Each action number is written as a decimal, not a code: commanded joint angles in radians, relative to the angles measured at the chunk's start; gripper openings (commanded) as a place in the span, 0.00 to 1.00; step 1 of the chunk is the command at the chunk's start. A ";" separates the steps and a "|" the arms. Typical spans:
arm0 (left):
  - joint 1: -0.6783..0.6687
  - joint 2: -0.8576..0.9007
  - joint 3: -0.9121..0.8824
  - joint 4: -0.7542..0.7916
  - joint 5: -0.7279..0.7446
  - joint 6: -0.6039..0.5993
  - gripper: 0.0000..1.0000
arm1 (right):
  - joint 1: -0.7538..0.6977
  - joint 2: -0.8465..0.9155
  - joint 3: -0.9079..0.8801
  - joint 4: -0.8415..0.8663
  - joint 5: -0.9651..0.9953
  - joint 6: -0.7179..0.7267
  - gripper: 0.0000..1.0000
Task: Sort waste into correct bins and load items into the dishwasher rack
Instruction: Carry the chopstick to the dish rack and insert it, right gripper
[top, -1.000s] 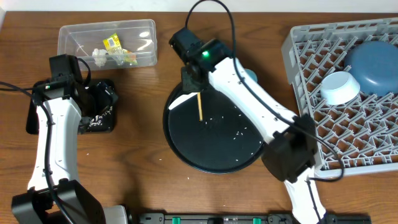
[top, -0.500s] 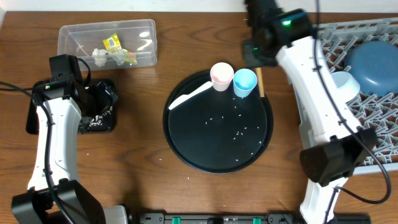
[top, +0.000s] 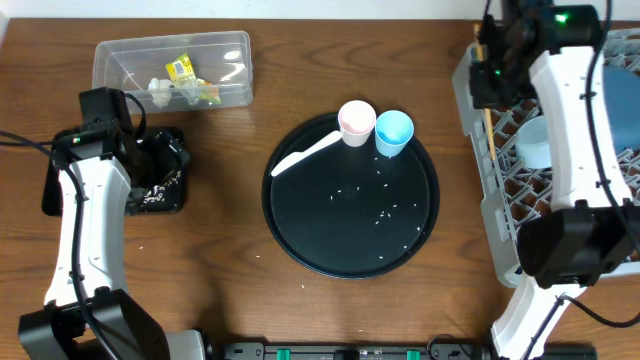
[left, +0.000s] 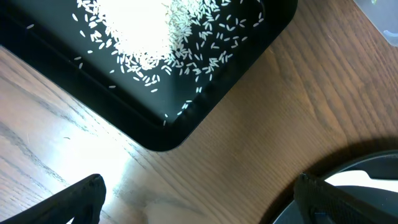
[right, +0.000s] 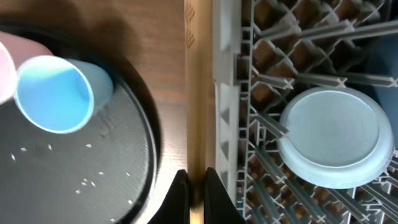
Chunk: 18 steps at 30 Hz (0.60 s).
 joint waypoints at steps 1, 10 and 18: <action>0.003 0.000 0.006 0.000 -0.016 -0.005 0.98 | -0.050 -0.018 -0.042 0.000 -0.047 -0.094 0.01; 0.003 0.000 0.006 0.000 -0.016 -0.004 0.98 | -0.150 -0.016 -0.191 0.135 -0.047 -0.135 0.06; 0.003 0.000 0.006 0.000 -0.016 -0.005 0.98 | -0.200 0.004 -0.228 0.181 -0.124 -0.159 0.04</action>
